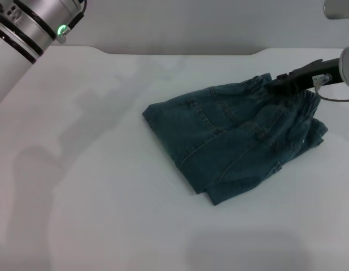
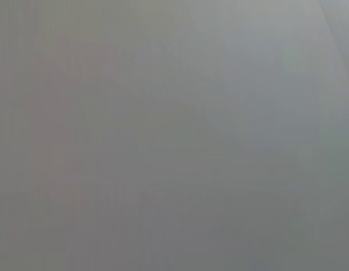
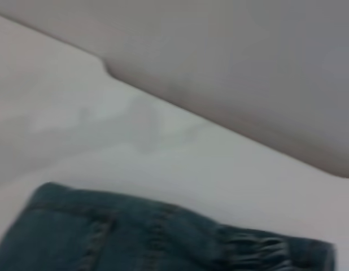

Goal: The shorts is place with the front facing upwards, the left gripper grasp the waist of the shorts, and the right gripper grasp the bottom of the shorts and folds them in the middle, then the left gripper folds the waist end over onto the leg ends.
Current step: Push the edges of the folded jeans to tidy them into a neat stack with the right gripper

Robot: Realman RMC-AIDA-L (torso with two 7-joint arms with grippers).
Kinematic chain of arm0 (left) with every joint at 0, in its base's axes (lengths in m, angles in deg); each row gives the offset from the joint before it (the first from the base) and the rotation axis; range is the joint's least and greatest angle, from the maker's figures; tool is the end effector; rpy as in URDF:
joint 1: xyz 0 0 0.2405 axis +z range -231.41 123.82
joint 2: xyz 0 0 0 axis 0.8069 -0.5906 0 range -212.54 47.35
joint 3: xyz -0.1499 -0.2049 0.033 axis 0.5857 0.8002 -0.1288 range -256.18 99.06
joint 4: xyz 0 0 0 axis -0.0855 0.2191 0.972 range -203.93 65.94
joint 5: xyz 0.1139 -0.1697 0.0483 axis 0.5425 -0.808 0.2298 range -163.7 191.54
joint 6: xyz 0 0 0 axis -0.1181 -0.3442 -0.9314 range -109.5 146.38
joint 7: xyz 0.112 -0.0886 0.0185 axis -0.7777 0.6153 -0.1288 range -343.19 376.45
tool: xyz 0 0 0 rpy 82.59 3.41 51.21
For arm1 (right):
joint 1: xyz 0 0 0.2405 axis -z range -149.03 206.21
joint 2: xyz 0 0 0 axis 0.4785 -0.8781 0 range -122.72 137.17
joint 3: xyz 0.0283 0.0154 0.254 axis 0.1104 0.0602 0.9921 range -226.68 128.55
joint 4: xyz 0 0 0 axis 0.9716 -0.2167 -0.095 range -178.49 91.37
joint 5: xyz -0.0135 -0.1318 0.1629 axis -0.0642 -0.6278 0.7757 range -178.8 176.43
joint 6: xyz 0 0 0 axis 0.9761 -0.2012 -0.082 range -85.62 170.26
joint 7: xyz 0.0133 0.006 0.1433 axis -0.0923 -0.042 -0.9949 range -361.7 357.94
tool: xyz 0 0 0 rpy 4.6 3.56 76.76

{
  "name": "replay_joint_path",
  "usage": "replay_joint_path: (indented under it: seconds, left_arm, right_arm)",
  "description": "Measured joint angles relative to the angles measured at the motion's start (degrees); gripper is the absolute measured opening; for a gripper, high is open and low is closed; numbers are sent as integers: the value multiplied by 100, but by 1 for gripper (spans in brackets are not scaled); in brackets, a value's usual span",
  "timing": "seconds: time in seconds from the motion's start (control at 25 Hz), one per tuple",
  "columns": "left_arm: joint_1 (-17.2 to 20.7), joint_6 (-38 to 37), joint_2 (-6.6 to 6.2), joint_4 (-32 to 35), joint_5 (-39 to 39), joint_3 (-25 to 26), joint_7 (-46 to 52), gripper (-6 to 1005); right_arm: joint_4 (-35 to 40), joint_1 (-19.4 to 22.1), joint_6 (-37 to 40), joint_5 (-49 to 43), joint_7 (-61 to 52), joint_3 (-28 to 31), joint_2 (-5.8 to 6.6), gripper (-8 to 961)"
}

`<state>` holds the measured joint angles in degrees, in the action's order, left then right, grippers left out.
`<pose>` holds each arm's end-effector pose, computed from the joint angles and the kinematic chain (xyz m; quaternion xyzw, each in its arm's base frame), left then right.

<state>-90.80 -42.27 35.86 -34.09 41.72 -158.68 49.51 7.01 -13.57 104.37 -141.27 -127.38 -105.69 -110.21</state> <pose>-0.1359 0.4253 0.0264 -0.7731 -0.0075 -0.4597 0.4370 0.2238 0.4348 0.0204 -0.8955 0.3375 0.0007 0.2901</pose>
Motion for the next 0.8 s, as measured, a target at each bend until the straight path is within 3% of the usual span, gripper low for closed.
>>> replay_joint_path:
  seconds: [0.8]
  left_arm:
    - [-66,275,12,79,-2,-120,17,665]
  right_arm:
    - [-1005,-252,-1838,-130,217,-73,-67,339]
